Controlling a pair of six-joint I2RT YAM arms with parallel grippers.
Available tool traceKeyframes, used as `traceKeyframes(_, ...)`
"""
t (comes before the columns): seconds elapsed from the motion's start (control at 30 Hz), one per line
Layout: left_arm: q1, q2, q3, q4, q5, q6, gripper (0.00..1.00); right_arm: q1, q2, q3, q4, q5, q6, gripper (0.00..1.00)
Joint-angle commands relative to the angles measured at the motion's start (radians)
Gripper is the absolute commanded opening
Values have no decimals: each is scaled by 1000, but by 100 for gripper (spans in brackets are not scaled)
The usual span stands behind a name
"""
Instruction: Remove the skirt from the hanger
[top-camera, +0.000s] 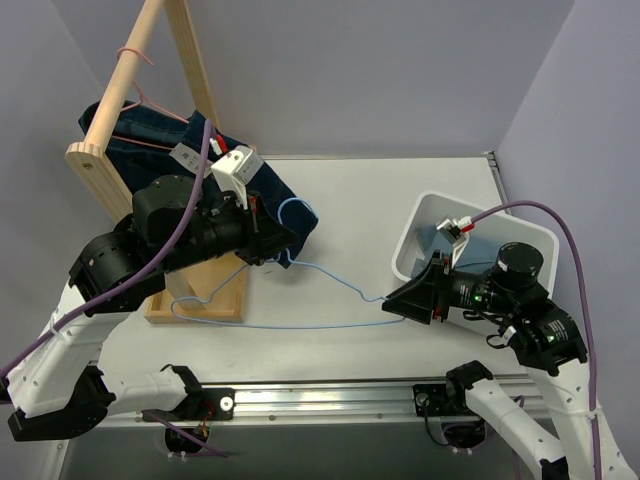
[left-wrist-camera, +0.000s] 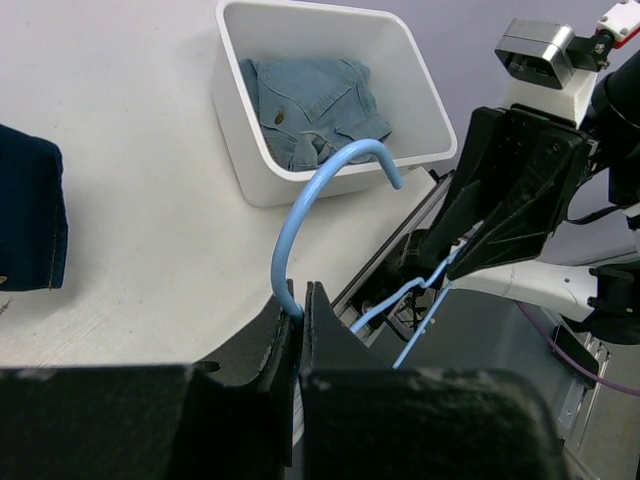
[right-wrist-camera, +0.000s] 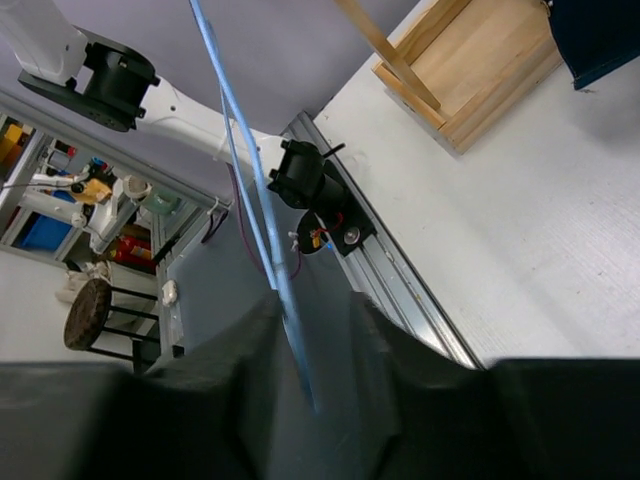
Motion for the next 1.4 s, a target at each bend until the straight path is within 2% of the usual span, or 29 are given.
traceKeyframes(0.0,9,-11,10,47,24,-7,2,1,4,1,3,-53,-18,20)
traceKeyframes(0.07,11,-11,8,44,24,-7,2,1,1,-6,3,-56,-15,9)
traceKeyframes(0.1,14,-11,7,43,24,-7,2,1,-2,-9,2,-57,-12,0)
traceKeyframes(0.4,28,-6,-5,38,25,-18,2,1,-35,-3,11,-73,4,0)
traceKeyframes(0.5,32,-15,-22,43,19,-33,24,2,-47,3,41,-73,33,0)
traceKeyframes(0.53,34,-18,-28,50,17,-43,41,1,-52,3,49,-74,42,0)
traceKeyframes(0.63,34,-35,-59,70,14,-56,65,1,-73,4,75,-83,71,0)
traceKeyframes(0.73,35,-40,-79,78,16,-72,76,-1,-85,12,69,-88,85,0)
traceKeyframes(0.8,35,-35,-87,83,23,-78,94,-1,-84,15,32,-86,73,0)
traceKeyframes(1.13,35,-55,-56,29,-55,-63,94,-1,-78,27,-112,-30,-30,0)
traceKeyframes(1.37,35,-57,-50,-12,-122,-44,94,-1,-75,41,-135,38,-49,0)
